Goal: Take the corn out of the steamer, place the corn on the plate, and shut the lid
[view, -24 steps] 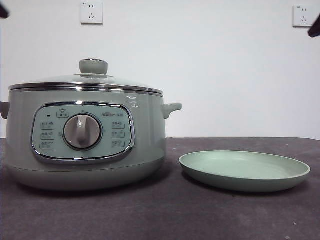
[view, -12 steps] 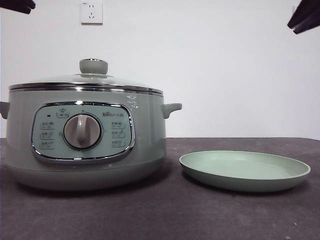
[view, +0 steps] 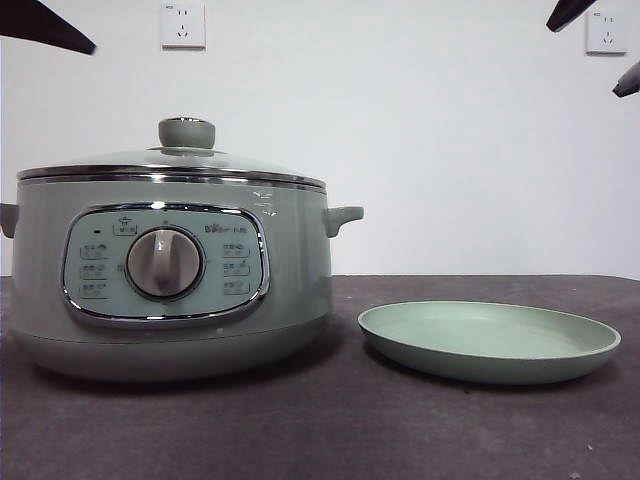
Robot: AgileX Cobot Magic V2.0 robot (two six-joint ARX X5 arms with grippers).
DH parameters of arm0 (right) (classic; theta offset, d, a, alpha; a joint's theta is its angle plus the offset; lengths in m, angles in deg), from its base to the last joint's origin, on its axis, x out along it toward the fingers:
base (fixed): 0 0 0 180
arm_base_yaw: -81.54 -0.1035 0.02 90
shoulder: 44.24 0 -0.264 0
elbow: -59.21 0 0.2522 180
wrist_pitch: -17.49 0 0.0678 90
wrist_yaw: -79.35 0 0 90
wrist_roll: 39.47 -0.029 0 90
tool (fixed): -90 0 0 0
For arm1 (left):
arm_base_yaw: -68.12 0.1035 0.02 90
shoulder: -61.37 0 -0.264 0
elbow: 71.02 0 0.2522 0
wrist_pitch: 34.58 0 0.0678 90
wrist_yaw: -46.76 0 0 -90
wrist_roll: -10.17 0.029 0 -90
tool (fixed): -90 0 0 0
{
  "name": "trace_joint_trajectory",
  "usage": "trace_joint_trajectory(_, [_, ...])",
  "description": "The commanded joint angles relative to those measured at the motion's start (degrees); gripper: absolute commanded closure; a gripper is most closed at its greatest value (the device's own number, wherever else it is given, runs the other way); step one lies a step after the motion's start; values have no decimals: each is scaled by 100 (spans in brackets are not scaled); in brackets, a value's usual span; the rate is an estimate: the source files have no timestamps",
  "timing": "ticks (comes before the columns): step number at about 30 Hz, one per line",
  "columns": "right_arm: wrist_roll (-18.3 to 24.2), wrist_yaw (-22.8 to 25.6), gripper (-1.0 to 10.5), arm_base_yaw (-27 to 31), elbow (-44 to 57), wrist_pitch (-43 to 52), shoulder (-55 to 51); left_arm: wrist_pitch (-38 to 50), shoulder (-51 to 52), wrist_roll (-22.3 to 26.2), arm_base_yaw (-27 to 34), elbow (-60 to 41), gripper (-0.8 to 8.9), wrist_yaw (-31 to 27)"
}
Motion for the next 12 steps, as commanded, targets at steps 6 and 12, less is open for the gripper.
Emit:
trace_joint_trajectory(6, [-42, 15, 518, 0, -13, 11, 9, -328, -1102, 612, -793, 734, 401, -1215])
trace_joint_trajectory(12, [-42, 17, 518, 0, -13, 11, 9, -251, -1698, 756, -1075, 807, 403, -1681])
